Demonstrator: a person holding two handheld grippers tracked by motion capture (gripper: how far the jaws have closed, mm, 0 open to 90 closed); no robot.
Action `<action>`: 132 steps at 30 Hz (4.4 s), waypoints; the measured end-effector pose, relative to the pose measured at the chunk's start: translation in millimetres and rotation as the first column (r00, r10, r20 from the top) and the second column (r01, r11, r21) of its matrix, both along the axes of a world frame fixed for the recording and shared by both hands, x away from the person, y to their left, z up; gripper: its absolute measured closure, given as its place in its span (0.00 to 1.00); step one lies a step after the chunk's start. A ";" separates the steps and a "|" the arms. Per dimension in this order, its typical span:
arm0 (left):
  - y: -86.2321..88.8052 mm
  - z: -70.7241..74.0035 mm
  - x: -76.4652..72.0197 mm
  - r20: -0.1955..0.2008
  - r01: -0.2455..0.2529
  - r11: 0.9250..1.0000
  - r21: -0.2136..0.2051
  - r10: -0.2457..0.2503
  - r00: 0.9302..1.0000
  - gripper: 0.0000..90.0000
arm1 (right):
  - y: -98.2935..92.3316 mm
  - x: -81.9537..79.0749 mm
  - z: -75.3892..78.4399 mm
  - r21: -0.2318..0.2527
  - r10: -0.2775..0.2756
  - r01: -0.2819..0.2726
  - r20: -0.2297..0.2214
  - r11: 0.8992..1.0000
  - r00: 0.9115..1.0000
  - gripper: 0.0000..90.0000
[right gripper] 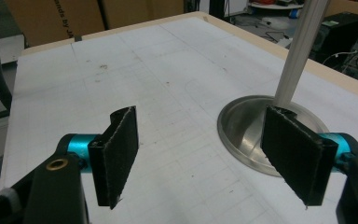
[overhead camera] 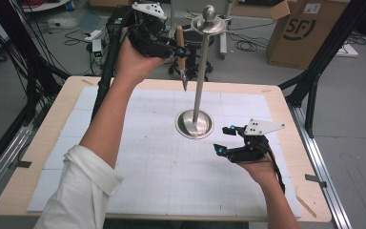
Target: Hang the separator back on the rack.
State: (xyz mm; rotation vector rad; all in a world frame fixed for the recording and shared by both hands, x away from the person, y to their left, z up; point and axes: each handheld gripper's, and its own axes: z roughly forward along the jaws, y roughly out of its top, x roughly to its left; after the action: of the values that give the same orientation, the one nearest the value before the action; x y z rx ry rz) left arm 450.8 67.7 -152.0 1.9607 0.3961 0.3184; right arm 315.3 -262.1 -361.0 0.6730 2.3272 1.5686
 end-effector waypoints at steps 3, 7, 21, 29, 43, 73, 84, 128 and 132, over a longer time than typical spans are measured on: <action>1.4 1.0 0.1 0.003 -0.003 1.000 -0.008 0.003 1.000 0.75 | 0.2 0.3 -0.3 -0.002 -0.001 0.001 -0.003 1.000 1.000 0.29; 1.2 2.1 -0.3 0.005 0.000 1.000 -0.005 0.000 1.000 0.75 | 0.4 0.2 -0.4 -0.002 -0.001 0.001 -0.006 1.000 1.000 0.29; 3.1 6.8 0.1 0.002 -0.004 1.000 -0.003 0.004 1.000 0.75 | 0.4 0.4 -1.0 -0.003 -0.001 0.001 -0.007 1.000 1.000 0.29; -4.0 10.5 -0.5 0.001 -0.005 1.000 0.016 0.005 1.000 0.75 | -0.7 0.6 -0.8 -0.001 -0.002 0.002 -0.002 1.000 1.000 0.29; -15.6 7.6 5.8 -0.010 0.000 0.999 0.033 0.001 1.000 0.74 | -3.1 0.1 -1.4 -0.003 -0.005 0.005 -0.005 1.000 1.000 0.29; 48.1 -41.1 -14.6 -0.052 0.006 0.999 -0.048 -0.008 0.999 0.45 | -0.3 -0.3 -1.4 -0.008 0.000 0.000 -0.004 1.000 1.000 0.29; 71.8 -65.4 -33.5 -0.059 0.022 0.994 -0.104 -0.028 0.998 0.39 | 0.1 1.1 -1.7 -0.005 -0.003 0.003 -0.006 1.000 1.000 0.29; 136.8 -179.7 -99.6 -0.089 -0.033 0.980 -0.195 0.016 0.996 0.03 | -7.2 6.7 -2.9 0.007 -0.031 0.031 -0.016 0.999 0.999 0.30; 134.8 -181.7 -97.9 -0.093 -0.007 0.977 -0.211 -0.013 0.996 0.02 | -8.2 7.6 -4.8 -0.003 -0.036 0.036 -0.022 0.999 0.999 0.30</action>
State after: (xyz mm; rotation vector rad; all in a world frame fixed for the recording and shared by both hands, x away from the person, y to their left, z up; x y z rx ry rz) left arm 353.0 202.6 -333.7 1.7716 0.4689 0.1748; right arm 322.9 -270.3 -365.8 0.7313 2.3188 1.5498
